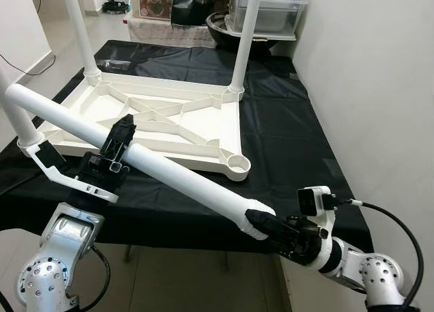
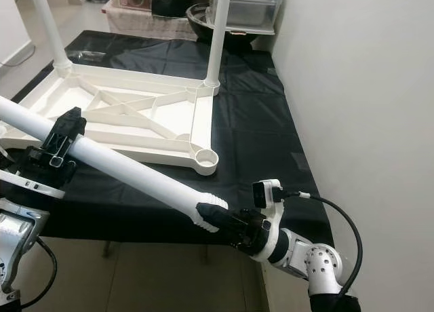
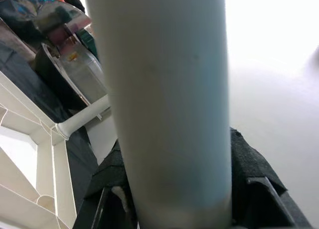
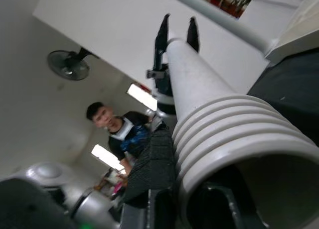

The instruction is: Building children table

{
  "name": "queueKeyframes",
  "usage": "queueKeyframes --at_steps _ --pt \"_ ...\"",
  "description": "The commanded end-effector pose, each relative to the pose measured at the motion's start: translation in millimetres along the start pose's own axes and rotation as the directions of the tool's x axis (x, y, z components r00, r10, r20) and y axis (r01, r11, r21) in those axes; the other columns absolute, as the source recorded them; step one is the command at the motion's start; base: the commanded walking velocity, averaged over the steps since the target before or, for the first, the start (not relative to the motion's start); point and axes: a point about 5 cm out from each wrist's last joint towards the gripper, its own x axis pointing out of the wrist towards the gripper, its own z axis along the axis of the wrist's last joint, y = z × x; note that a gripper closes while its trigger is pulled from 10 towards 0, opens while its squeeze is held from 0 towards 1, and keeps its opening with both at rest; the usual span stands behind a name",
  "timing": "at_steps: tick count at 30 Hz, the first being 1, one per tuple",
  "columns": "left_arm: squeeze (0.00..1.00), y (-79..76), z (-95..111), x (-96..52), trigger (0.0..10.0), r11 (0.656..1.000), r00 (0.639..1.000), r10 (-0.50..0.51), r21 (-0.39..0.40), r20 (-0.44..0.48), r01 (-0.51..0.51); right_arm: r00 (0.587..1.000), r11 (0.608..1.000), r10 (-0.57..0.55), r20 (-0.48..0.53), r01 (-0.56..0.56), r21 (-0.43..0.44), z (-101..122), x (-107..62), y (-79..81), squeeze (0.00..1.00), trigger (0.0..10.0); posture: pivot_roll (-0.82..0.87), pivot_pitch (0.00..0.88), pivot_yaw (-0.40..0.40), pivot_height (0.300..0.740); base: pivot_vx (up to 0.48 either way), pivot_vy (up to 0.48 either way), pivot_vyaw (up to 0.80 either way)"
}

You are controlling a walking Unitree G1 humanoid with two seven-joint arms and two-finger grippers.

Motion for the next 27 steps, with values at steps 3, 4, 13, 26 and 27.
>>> queueKeyframes --at_steps 3,4,13,26,27 --pt "0.0 1.1 0 -2.1 0.0 1.0 1.0 0.012 0.015 -0.013 -0.012 0.999 0.999 -0.013 0.044 0.015 -0.039 8 -1.5 -1.0 1.0 10.0 0.1 0.095 -0.085 0.74 0.0 0.0 0.0" --pt "0.0 1.4 1 -1.3 0.0 1.0 1.0 0.014 0.018 -0.011 -0.014 0.998 0.999 -0.022 0.055 0.024 -0.04 9 -2.6 -2.1 1.0 10.0 0.1 0.093 -0.085 0.74 0.0 0.0 0.0" --pt "0.0 1.5 8 4.7 10.0 0.999 1.0 0.023 0.041 -0.006 -0.022 0.99 0.989 -0.136 0.036 0.138 -0.046 6 -24.6 -10.7 0.0 10.0 0.1 0.08 -0.089 0.74 0.0 0.0 0.0" --pt "0.0 -1.8 5 14.1 10.0 0.994 0.997 0.019 0.108 -0.075 -0.011 0.824 0.818 -0.502 0.261 0.551 -0.166 45 -68.3 -39.7 0.0 10.0 0.1 0.073 -0.088 0.74 0.0 0.0 0.0" --pt "0.0 -5.1 -1 17.0 10.0 0.991 0.993 0.004 0.135 -0.116 0.012 0.767 0.759 -0.522 0.374 0.617 -0.205 69 -63.9 -38.7 0.0 10.0 0.1 0.077 -0.09 0.74 0.0 0.0 0.0"
